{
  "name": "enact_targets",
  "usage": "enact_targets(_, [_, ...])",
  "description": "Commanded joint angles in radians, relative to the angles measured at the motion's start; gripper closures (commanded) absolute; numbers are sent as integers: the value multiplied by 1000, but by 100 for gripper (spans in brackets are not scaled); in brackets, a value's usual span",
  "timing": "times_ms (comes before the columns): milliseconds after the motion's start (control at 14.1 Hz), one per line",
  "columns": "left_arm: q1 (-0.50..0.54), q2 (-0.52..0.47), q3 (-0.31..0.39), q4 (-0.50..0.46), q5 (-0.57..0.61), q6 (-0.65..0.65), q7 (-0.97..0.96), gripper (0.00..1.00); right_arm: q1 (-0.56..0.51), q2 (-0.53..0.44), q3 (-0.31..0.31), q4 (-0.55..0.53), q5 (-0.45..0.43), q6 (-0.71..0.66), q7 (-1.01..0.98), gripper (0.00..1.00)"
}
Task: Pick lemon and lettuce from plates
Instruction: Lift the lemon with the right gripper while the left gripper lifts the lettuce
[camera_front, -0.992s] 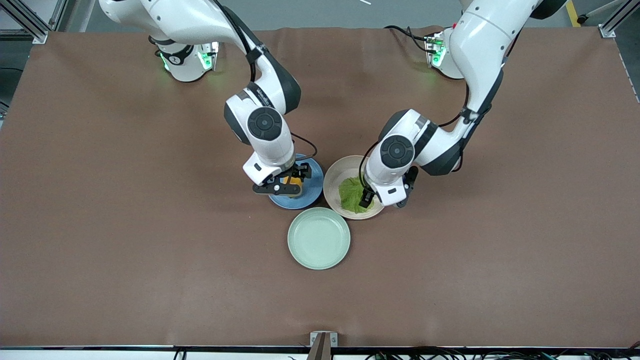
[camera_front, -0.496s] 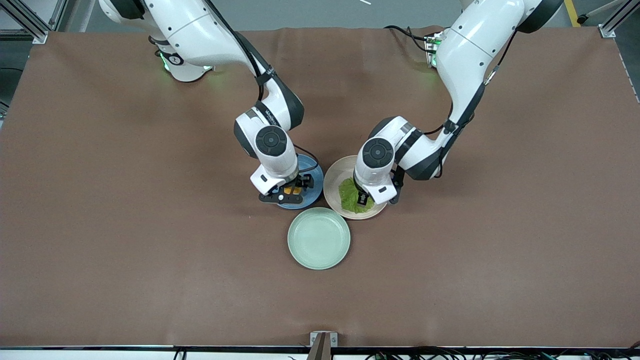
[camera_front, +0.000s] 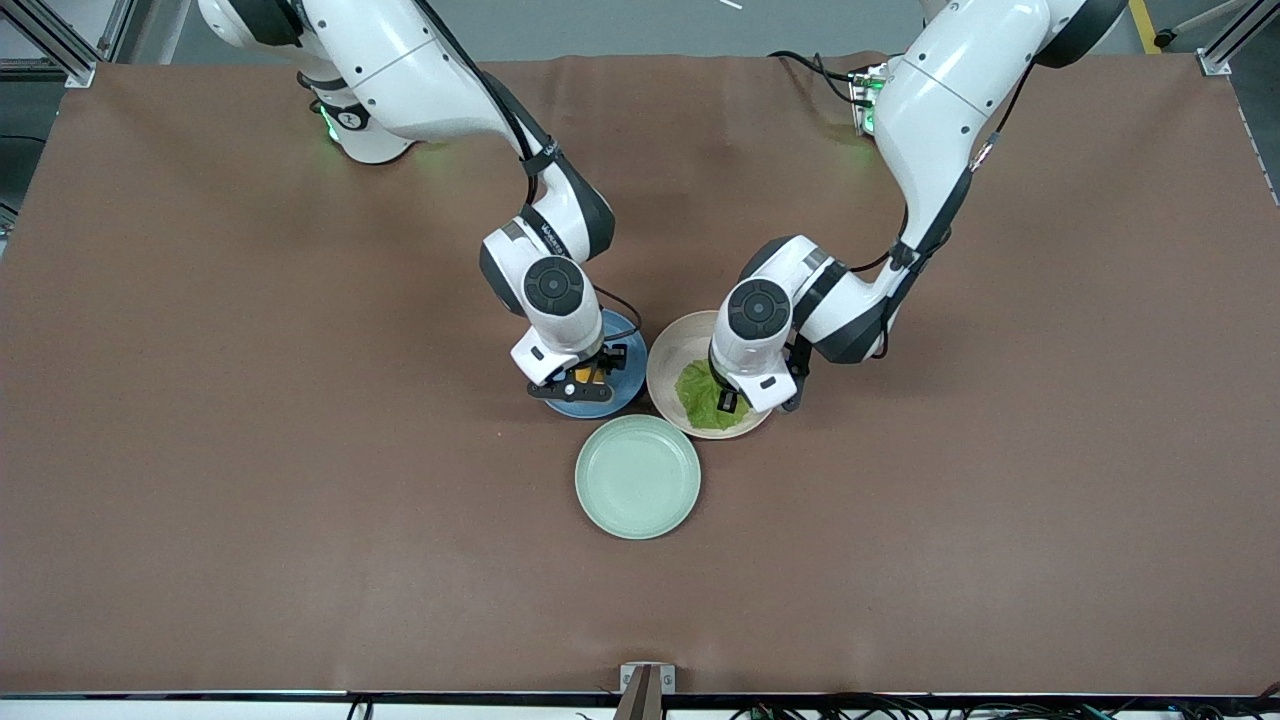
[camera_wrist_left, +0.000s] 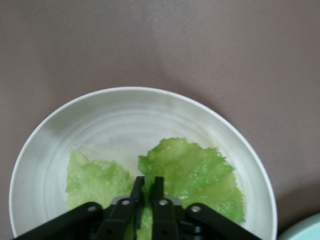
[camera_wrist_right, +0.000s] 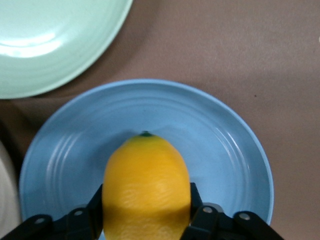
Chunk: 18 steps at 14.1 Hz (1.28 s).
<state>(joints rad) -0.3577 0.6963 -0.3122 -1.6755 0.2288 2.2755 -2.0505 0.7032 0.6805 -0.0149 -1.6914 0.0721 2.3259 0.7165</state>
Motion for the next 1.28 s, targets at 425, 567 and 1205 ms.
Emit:
enact_targets(425, [123,-270,-4,7,26,-200,266,100,-63,-263,-20,-17,6,-326,12,78])
enact_targets(567, [202,-290,-10,2,18,-202,385,100,-152,-367,-20,-27,-3,-448,-50,78])
enact_targets(1205, [503,-163,-7,-46,18,-137,818,99,-695,-453,-20,-269,-5,-270,-851,77])
